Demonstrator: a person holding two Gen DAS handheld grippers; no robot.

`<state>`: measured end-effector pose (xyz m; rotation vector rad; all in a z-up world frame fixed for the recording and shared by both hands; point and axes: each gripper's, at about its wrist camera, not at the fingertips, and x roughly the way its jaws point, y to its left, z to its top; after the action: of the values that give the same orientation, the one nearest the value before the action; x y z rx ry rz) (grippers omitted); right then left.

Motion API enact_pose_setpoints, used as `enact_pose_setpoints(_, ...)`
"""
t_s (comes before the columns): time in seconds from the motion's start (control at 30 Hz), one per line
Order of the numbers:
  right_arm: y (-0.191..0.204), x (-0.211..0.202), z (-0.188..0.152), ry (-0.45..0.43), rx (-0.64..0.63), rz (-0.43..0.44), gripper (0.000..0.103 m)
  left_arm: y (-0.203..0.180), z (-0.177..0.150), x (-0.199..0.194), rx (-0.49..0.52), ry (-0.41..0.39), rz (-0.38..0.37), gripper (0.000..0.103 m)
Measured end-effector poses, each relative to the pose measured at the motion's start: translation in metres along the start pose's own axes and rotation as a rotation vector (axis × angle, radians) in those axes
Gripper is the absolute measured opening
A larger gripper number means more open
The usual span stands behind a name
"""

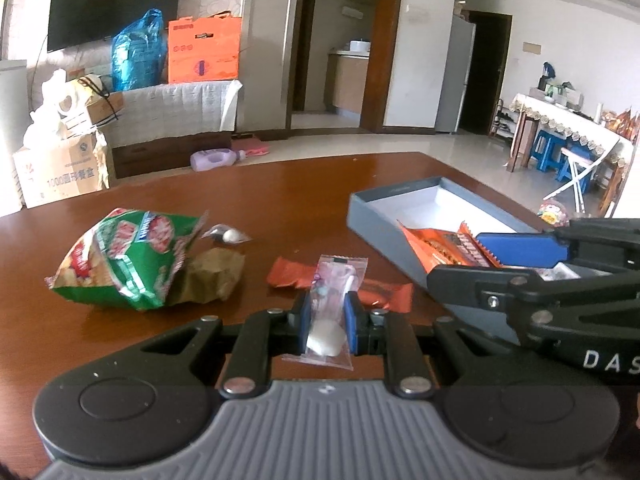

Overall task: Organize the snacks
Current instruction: 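Carry the clear packet and orange packet over the grey box with both tools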

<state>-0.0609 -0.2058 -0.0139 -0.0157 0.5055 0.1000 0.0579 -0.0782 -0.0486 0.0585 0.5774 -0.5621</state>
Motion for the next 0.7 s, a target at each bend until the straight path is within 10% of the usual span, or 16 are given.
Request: enact_pose_setpoints(0.7, -0.075, -0.024, -0.019, -0.006, 0.167, -0.211, 0.043, -0.085, 0.021, 0.030, 0.039, -0.016, -0.121, 0.015)
